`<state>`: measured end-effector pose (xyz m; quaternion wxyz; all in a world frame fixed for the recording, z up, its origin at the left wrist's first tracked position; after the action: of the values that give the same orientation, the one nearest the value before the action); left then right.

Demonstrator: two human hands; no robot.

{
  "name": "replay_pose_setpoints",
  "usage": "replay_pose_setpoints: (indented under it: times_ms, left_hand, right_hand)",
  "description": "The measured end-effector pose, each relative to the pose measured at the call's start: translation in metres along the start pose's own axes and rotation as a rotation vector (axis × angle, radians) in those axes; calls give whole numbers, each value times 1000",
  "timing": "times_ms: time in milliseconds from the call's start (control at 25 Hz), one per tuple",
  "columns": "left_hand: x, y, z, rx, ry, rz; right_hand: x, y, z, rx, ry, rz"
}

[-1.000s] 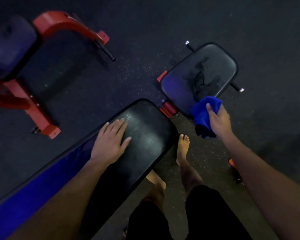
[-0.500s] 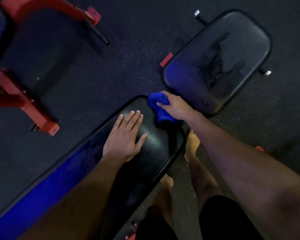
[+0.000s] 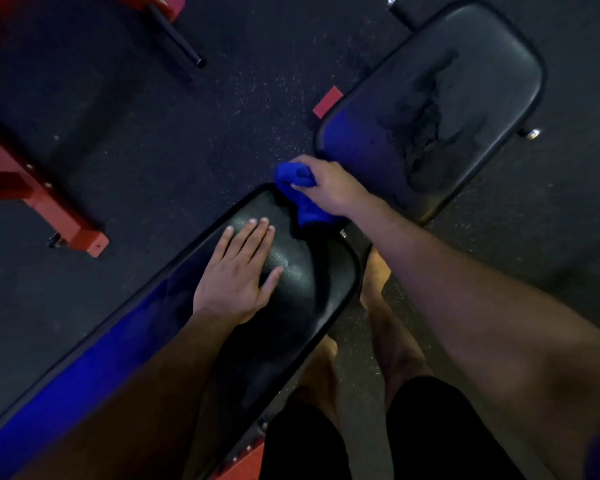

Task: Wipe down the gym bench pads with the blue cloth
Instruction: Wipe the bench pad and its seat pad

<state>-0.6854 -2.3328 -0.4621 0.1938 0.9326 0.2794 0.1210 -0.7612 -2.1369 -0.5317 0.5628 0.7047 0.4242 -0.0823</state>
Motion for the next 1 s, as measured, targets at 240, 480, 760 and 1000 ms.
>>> replay_pose_setpoints:
  times_ms: [240, 480, 760, 1000]
  left_hand:
    - [-1, 0, -3, 37, 30, -8]
    - [5, -6, -19, 9, 75, -14]
    - [28, -214, -87, 333, 56, 290]
    - [51, -350, -64, 311, -38, 398]
  right_hand:
    - [70, 69, 5, -54, 182, 145]
    - [134, 132, -78, 353, -159, 286]
    - [184, 158, -157, 1110, -845, 288]
    - [195, 102, -73, 921, -951, 319]
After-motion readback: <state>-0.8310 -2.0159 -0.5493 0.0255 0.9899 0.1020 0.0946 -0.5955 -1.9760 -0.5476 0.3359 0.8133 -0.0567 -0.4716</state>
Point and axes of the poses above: each hand's wrist, its own y-axis away from the middle knuckle, its own z-axis out of the palm, x = y × z, the point moved 7 cm from there along -y, towards the middle knuckle, and after that the axes turned 15 degrees about z, right-handed, at the moved point
